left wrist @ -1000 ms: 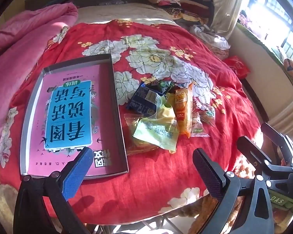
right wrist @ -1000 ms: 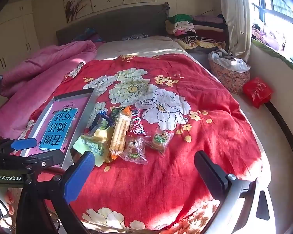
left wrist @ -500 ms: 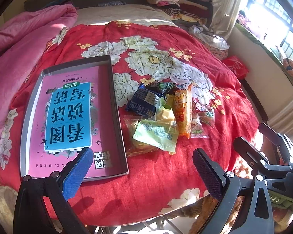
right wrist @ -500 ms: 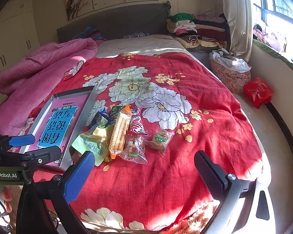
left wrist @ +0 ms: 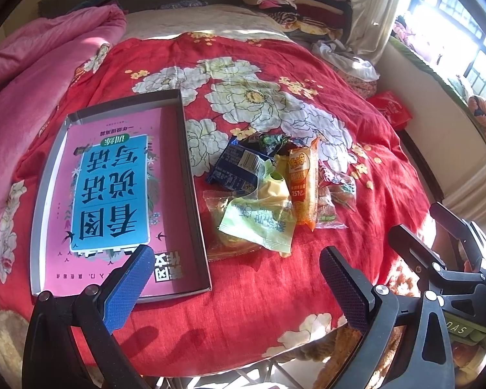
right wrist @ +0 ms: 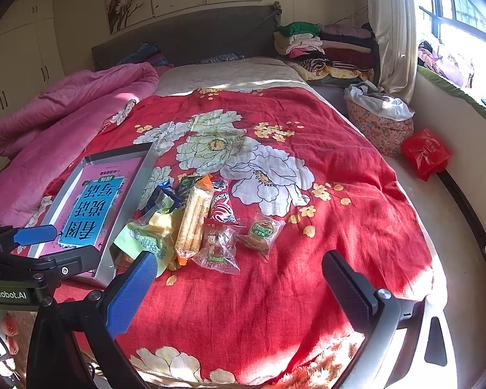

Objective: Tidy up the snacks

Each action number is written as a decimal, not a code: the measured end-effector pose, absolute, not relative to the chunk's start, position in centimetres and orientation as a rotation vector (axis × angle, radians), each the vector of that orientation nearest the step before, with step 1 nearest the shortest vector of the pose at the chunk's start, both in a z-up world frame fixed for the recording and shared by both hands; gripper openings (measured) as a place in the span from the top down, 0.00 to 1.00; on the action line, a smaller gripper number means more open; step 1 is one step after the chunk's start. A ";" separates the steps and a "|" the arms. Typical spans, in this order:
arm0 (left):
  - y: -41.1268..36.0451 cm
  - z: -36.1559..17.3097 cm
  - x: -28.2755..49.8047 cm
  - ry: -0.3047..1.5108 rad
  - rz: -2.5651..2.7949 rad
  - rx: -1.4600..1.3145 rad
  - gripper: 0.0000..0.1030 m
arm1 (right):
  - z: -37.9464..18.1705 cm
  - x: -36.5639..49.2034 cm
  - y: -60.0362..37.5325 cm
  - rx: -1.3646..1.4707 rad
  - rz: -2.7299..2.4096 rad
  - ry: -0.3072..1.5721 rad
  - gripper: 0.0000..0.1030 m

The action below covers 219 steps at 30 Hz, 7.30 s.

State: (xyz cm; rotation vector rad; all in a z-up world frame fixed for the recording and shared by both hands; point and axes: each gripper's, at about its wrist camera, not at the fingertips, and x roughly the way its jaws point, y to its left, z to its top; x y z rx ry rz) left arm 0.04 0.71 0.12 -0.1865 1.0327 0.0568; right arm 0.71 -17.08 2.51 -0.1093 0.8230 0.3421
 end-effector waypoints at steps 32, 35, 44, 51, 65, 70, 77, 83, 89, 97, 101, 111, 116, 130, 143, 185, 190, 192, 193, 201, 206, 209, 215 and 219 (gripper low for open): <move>0.3 -0.2 0.3 1.051 0.045 -0.184 0.01 | 2.6 0.9 -16.9 -0.122 0.346 0.820 0.00; 0.2 -0.2 0.5 1.055 0.044 -0.184 0.01 | 2.5 0.9 -16.9 -0.121 0.346 0.820 0.00; 0.4 -0.7 1.3 1.074 0.030 -0.198 0.01 | 2.3 1.4 -17.2 -0.113 0.343 0.825 0.00; 0.9 -1.6 3.8 1.099 0.026 -0.212 0.01 | 1.3 2.6 -17.4 -0.110 0.340 0.842 0.00; -0.5 -3.9 8.6 1.168 -0.031 -0.136 0.22 | -2.9 8.2 -19.4 -0.057 0.257 0.971 0.00; -0.7 -4.4 9.3 1.193 -0.054 -0.136 0.33 | -4.1 9.8 -19.1 -0.027 0.252 1.003 0.00; -1.4 -5.1 9.9 1.219 -0.073 -0.123 0.42 | -5.7 11.2 -18.1 -0.021 0.260 1.040 0.12; -2.0 -5.2 10.6 1.230 -0.085 -0.116 0.49 | -6.6 11.7 -17.8 -0.006 0.276 1.052 0.23; -2.5 -5.6 10.8 1.260 -0.075 -0.099 0.57 | -7.0 12.2 -17.2 -0.030 0.298 1.061 0.48; -2.3 -5.6 10.5 1.262 -0.101 -0.137 0.68 | -6.6 11.3 -17.4 -0.034 0.330 1.055 0.63; -1.2 -5.4 10.3 1.244 -0.116 -0.212 0.68 | -5.9 10.7 -18.1 -0.005 0.334 1.032 0.65; 0.5 -3.2 9.7 1.183 -0.117 -0.271 0.68 | -3.5 9.7 -19.3 0.045 0.321 0.960 0.66; 1.9 -1.9 9.3 1.152 -0.109 -0.295 0.68 | -1.6 9.0 -18.9 0.060 0.352 0.925 0.66; 6.7 -0.1 6.9 1.094 -0.043 -0.362 0.68 | 2.3 6.8 -13.6 0.008 0.496 0.864 0.66; 12.5 0.1 3.5 1.064 0.056 -0.427 0.68 | 2.2 3.7 -7.2 -0.058 0.656 0.883 0.66; 20.8 -5.3 -1.6 1.155 0.227 -0.493 0.68 | -4.4 0.9 3.4 -0.278 0.827 1.060 0.66; 20.8 -5.8 -1.4 1.169 0.226 -0.498 0.68 | -4.8 0.8 3.6 -0.284 0.828 1.074 0.66; 20.7 -5.9 -1.3 1.172 0.225 -0.495 0.68 | -4.8 0.8 3.5 -0.282 0.826 1.077 0.66; 20.7 -5.9 -1.2 1.174 0.225 -0.494 0.68 | -4.8 0.9 3.5 -0.282 0.825 1.078 0.66; 20.7 -5.9 -1.3 1.180 0.228 -0.488 0.68 | -4.6 0.9 3.0 -0.258 0.815 1.088 0.66; 20.7 -5.8 -1.3 1.182 0.229 -0.488 0.67 | -4.1 1.1 2.7 -0.239 0.813 1.083 0.66; 20.8 -5.7 -1.4 1.180 0.230 -0.488 0.66 | -3.9 1.1 2.5 -0.232 0.812 1.077 0.66; 20.6 -4.8 -1.5 1.154 0.222 -0.484 0.57 | -3.3 1.3 2.1 -0.211 0.809 1.060 0.66; 20.4 -4.2 -1.4 1.137 0.217 -0.481 0.55 | -3.0 1.3 1.8 -0.200 0.802 1.049 0.63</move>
